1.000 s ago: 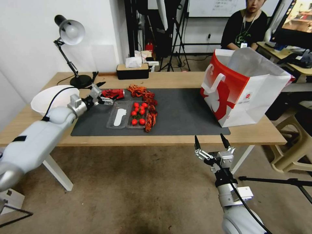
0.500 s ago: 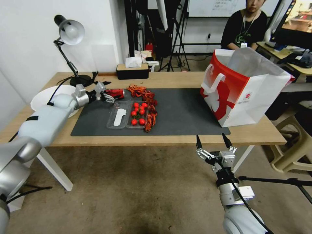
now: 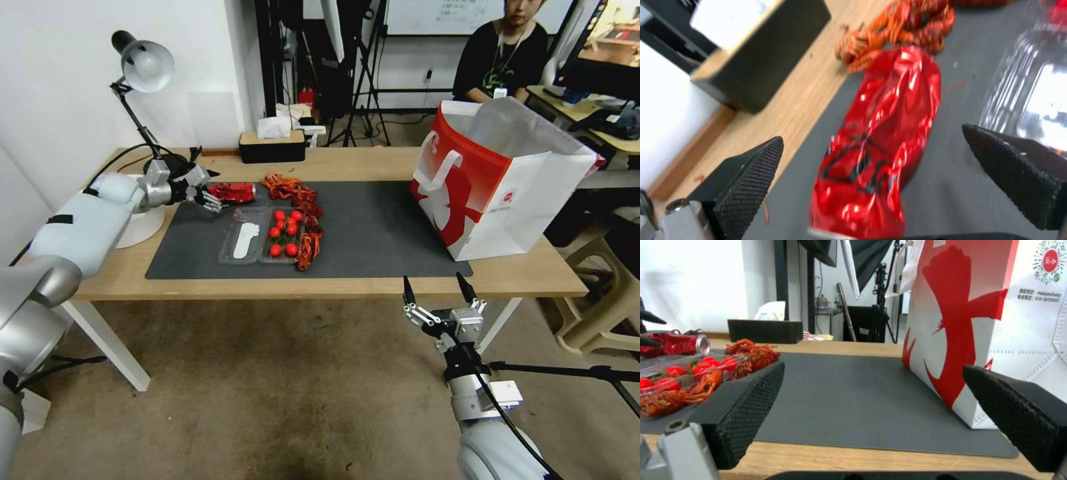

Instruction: Pick up the trash from the table and place it into the takeout bag.

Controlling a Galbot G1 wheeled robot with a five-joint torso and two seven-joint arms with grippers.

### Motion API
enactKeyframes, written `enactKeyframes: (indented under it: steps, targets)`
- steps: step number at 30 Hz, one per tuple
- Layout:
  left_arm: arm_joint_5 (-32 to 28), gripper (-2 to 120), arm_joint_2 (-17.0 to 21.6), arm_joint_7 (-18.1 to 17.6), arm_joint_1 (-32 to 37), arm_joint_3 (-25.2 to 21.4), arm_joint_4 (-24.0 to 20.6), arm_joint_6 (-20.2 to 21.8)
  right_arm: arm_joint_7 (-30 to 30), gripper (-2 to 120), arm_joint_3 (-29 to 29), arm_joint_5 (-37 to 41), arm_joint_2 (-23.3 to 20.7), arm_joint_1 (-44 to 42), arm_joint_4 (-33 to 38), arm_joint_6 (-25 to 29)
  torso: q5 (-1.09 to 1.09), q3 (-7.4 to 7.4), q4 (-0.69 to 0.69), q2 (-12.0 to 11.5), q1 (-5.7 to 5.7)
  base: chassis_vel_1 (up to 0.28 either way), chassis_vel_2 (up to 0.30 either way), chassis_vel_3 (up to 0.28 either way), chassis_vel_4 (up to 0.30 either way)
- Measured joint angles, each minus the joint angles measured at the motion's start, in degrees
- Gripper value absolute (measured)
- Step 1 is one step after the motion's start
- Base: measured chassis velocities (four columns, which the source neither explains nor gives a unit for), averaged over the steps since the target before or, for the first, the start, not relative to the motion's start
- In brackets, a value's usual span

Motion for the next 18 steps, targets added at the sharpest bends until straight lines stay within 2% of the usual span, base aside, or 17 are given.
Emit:
enactKeyframes:
  steps: [5, 18]
  targets:
    - [1.0, 100, -0.1, 1.1, -1.0, 0.7, 1.1, 1.9, 0.0, 100, -0.1, 0.0, 0.0, 0.2, 0.0, 0.0, 0.00, 0.00, 0.00, 0.0, 0.00, 0.000, 0.000, 0.000, 0.000]
    - [1.7, 98, -1.2, 1.5, -2.0, 1.3, 4.0, 2.3, 0.0, 100, -0.3, 0.2, -0.2, 0.8, -0.3, 0.1, 0.00, 0.00, 0.00, 0.0, 0.00, 0.000, 0.000, 0.000, 0.000]
